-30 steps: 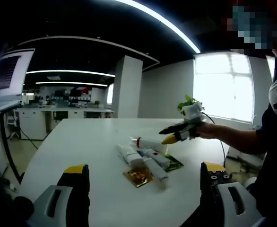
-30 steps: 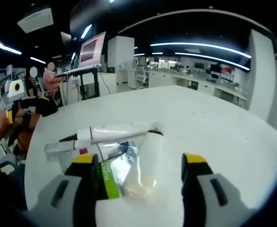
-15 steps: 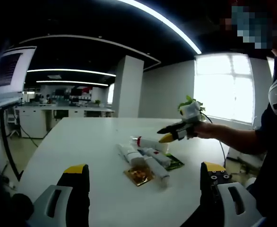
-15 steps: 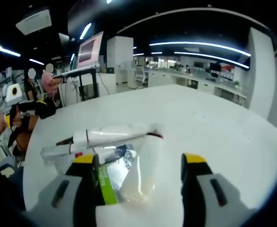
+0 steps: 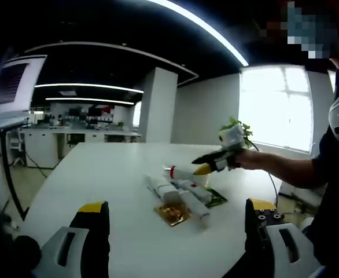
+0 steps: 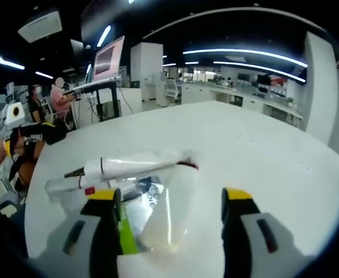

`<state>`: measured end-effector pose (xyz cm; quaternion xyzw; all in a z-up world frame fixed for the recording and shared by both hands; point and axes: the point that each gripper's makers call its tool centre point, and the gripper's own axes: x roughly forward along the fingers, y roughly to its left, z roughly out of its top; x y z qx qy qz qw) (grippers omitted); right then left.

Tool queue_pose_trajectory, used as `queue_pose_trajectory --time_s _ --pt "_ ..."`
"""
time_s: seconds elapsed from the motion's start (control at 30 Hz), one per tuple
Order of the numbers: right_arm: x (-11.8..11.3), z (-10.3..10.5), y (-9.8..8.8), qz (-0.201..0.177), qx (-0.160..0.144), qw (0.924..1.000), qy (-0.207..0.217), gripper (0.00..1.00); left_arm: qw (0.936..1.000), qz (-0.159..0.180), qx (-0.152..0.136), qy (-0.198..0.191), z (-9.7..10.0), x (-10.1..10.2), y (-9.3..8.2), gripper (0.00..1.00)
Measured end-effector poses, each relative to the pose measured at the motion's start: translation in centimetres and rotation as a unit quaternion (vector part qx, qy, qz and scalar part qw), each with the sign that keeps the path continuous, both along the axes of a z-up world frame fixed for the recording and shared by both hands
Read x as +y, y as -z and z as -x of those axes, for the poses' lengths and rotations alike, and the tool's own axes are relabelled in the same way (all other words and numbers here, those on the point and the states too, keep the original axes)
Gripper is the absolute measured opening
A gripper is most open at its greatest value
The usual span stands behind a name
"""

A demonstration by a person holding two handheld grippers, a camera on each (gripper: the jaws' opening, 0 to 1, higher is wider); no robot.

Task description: Arrange the skincare products in the storage area until every visible bottle or jar stands upright without overlapping.

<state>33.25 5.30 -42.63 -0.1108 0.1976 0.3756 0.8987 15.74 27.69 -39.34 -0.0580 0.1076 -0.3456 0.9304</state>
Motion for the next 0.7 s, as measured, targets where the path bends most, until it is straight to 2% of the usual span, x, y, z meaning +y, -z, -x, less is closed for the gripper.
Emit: queue_pose_trajectory --time_s 0.7 --pt "0.6 -1.7 0.5 0.0 0.006 1.0 -0.005 0.71 1.0 -0.001 0.006 -0.004 -0.3 0.2 0.3 1.0"
